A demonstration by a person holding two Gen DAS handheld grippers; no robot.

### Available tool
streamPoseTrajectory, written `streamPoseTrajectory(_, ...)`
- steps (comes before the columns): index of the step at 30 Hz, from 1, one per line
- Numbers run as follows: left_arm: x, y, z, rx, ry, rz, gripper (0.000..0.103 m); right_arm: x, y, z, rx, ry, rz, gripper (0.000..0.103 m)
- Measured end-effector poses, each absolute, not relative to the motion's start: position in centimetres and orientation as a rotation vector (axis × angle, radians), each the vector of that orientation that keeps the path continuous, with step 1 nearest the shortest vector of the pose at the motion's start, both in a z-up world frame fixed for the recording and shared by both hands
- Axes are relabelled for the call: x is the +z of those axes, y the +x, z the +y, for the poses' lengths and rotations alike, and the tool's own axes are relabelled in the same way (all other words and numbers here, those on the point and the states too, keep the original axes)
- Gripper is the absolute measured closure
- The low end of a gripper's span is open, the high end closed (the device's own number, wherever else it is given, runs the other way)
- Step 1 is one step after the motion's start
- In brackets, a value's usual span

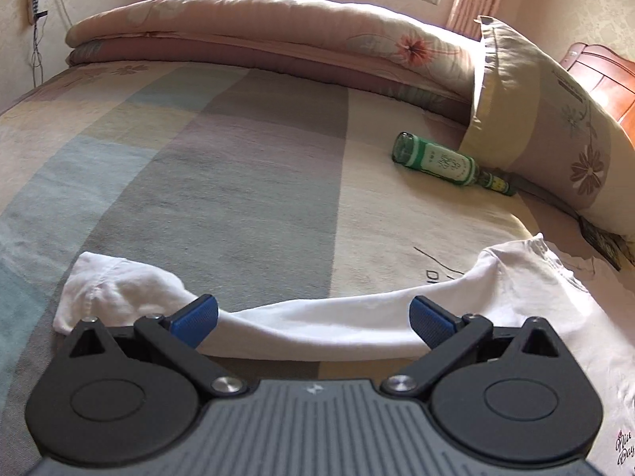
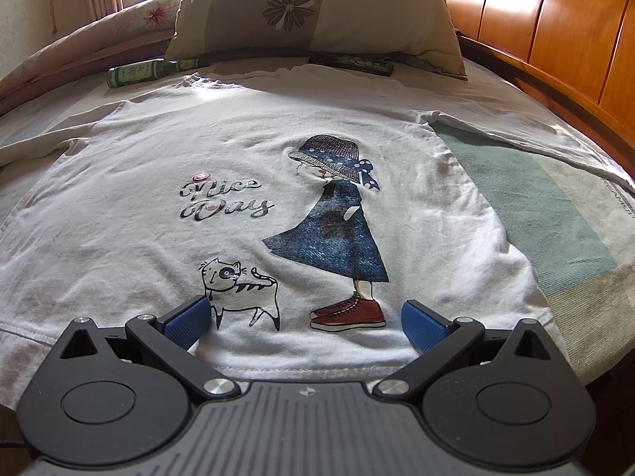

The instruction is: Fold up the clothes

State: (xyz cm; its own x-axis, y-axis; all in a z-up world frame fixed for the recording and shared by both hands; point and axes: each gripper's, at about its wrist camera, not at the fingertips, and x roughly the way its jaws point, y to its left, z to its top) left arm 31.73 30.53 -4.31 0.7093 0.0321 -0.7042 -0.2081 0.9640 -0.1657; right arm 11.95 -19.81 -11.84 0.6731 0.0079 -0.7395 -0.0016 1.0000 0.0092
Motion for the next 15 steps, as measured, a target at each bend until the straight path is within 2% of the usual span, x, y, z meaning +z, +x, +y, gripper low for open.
streamPoseTrajectory(3,-4.3,33.8,27.8,0.078,-0.19,0.772,0.001,-11.1,12.6,-19.6,0.027,-0.004,0.886,0.0)
streamPoseTrajectory(6,-4.5,35.7,25.8,0.03,-0.176,0.755,0.001,-10.2,12.4,-19.1,0.063,-0.022,0.859,0.0)
streamPoseTrajectory(15,-6.6,41.1,22.3,-0.12,-0.312,0.782,0.001,-9.2,13.4,-18.1,0.115,-0.014,0.833,0.0)
